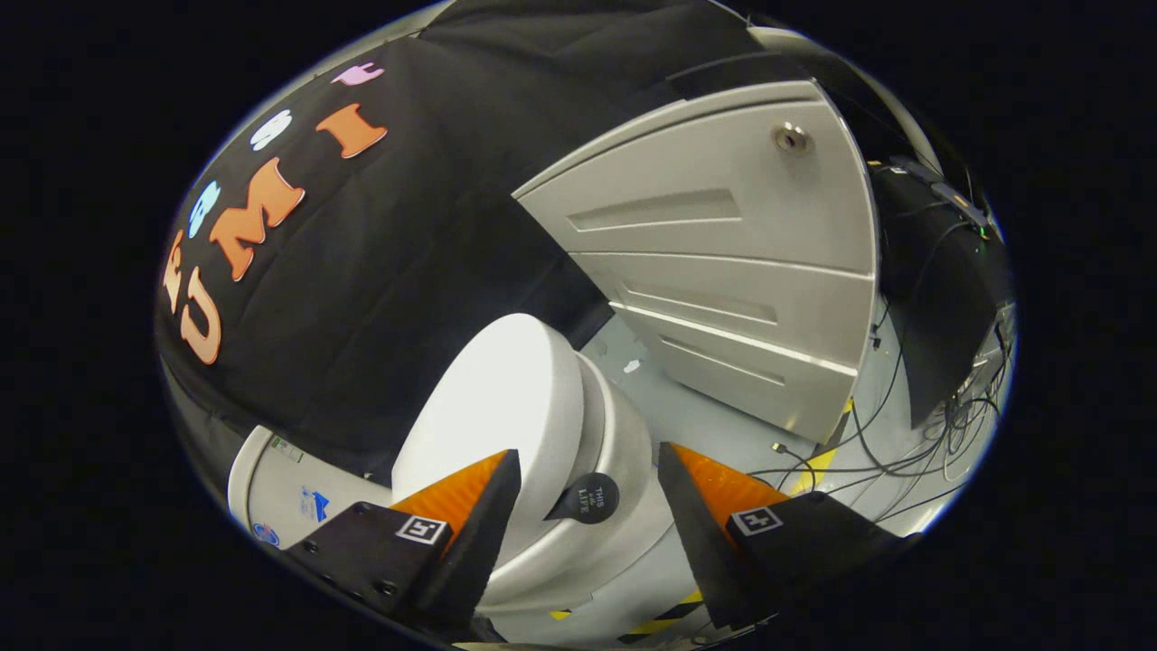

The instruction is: Open the toilet lid.

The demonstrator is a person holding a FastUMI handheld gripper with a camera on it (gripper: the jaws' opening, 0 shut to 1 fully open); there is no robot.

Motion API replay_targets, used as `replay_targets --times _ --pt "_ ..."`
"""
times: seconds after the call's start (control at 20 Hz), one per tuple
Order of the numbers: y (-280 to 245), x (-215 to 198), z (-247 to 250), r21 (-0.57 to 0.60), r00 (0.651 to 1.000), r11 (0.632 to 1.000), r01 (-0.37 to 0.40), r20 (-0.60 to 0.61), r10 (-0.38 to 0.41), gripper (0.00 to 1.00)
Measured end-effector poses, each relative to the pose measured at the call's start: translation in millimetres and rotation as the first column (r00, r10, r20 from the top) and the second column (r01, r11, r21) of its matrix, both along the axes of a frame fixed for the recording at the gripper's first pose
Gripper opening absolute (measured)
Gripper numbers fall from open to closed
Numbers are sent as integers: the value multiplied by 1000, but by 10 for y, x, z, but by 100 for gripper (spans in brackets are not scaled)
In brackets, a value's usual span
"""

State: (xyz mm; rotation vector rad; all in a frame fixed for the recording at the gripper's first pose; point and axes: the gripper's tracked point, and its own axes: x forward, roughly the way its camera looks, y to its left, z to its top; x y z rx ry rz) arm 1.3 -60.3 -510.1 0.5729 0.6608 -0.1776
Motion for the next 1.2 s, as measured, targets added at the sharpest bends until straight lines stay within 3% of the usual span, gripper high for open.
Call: replay_targets --times 0.3,0.55,0.65,0.8,0.9,1.0,1.1,1.2 --pt "13 -102 -323 163 998 987 13 -63 -3 95" --pt "100 -49 -401 303 999 953 25 -51 -10 75" --pt "175 -43 -422 347 999 938 6 -46 11 74" --pt "254 -28 -490 400 998 916 2 -56 22 50" --pt "337 -34 -511 445 997 895 0 -64 32 50" --pt "362 -59 -598 443 996 897 -8 -79 48 49" --pt "354 -20 -551 482 998 876 27 -63 4 28" --pt "371 -7 -584 511 998 859 41 -58 -13 23"
